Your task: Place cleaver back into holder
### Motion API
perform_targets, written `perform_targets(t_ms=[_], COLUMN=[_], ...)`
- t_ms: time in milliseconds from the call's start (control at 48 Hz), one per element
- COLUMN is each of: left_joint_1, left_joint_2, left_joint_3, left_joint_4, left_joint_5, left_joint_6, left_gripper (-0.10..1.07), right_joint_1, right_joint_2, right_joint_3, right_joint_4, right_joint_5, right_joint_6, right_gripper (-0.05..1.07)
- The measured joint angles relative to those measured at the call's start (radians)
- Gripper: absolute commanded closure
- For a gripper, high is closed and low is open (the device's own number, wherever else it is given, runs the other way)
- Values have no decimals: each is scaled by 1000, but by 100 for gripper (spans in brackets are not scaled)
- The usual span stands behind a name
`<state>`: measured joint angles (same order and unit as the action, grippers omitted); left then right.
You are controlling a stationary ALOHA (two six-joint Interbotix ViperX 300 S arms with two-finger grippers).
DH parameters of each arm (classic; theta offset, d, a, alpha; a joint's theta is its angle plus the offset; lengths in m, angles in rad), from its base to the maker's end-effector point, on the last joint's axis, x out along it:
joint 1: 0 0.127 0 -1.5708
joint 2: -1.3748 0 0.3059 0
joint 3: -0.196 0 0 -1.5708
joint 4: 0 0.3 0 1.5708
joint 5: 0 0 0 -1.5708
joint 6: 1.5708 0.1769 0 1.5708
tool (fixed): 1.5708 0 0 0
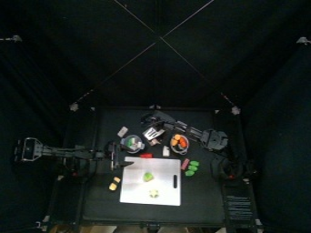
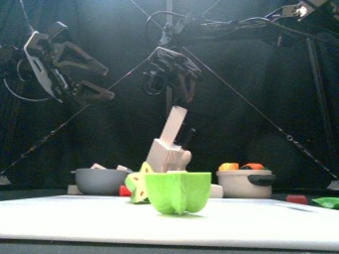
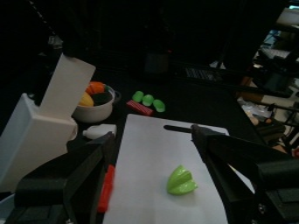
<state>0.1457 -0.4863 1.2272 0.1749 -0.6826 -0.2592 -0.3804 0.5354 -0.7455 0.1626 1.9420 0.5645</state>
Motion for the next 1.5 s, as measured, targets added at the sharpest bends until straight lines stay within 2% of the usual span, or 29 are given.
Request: perform_targets(t_ms=[542, 1042, 1500], left_joint_1=[0, 0, 0], left_joint_2=[0, 0, 0], left_joint_3=[0, 0, 0], left_joint_4=[0, 0, 0], left_joint_5=[2, 2, 2], left_joint_6=[0, 2, 2], left_gripper=[-4, -4, -4], right_joint_1=[2, 2, 0], right_joint_2=[9, 58, 78], right_joint_3=[-5, -86, -104], right_joint_4=[-26, -28, -72], right_joint_5=[-2, -11, -17], right_joint_6=[-5, -9, -28], right_gripper=[40, 41, 38])
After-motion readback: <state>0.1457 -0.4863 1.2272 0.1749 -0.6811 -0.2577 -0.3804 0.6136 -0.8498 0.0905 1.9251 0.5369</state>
